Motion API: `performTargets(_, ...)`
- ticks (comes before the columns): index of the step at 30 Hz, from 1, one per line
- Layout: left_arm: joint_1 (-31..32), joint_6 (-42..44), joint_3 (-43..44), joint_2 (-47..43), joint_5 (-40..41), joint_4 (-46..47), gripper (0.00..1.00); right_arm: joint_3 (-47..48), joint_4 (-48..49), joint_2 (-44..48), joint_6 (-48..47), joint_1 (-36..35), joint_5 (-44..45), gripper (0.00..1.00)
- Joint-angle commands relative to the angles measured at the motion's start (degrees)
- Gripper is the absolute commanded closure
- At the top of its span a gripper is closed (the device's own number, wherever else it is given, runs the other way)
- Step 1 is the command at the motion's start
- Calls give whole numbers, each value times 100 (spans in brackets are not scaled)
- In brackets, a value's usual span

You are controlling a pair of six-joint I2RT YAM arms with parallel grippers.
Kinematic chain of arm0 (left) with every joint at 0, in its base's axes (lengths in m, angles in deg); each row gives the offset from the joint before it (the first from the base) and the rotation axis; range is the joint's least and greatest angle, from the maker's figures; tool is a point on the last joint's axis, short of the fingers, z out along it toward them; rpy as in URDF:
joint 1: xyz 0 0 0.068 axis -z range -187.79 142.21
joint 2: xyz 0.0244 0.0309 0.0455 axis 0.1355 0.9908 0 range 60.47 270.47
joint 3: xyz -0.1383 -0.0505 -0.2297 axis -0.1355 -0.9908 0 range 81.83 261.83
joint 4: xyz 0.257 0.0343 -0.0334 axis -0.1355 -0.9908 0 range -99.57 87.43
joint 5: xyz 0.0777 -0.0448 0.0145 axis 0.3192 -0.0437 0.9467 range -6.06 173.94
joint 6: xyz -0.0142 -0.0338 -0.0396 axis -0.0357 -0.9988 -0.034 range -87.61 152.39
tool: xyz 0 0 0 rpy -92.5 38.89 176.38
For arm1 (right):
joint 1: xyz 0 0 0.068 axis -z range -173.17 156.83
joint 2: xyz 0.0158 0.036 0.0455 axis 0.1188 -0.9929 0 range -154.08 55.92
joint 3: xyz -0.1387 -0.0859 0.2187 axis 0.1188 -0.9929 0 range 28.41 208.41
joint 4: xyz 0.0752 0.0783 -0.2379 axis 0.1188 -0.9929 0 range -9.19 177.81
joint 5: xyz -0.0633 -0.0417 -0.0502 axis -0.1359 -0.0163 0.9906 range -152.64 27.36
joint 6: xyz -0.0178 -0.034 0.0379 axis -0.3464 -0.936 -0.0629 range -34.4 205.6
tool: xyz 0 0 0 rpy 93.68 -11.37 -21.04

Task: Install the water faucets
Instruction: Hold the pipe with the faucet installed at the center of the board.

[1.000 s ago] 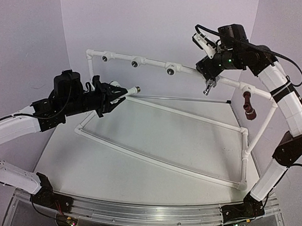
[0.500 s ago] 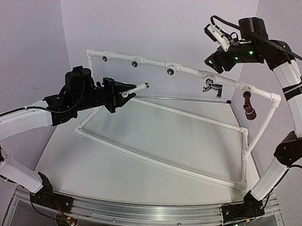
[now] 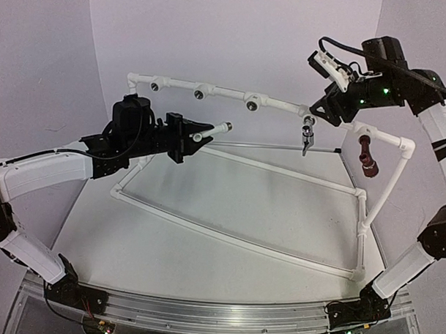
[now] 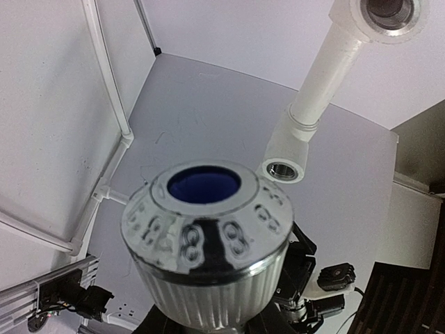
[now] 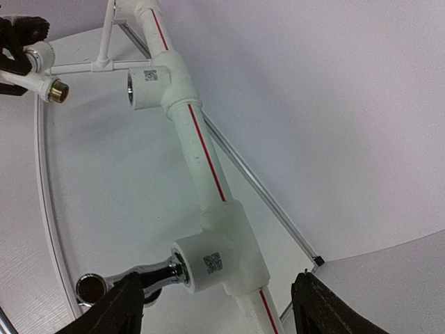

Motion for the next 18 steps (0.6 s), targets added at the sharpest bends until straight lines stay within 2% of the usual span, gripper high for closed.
performTargets(1,133,-48,519,190,-117,440,100,637,-34,-588,125,16,-653,26)
performTargets(6,302,-146,699,458,-62,610,100,1339,-182,-1259,190,16,-832,25)
performTargets(11,344,-338,692,600,58,1011,100,1649,-132,-1669,128,15,-1011,26)
performTargets(18,415,-508,659,609,216,1268,100,1791,47,-2160,-92,12,-401,33)
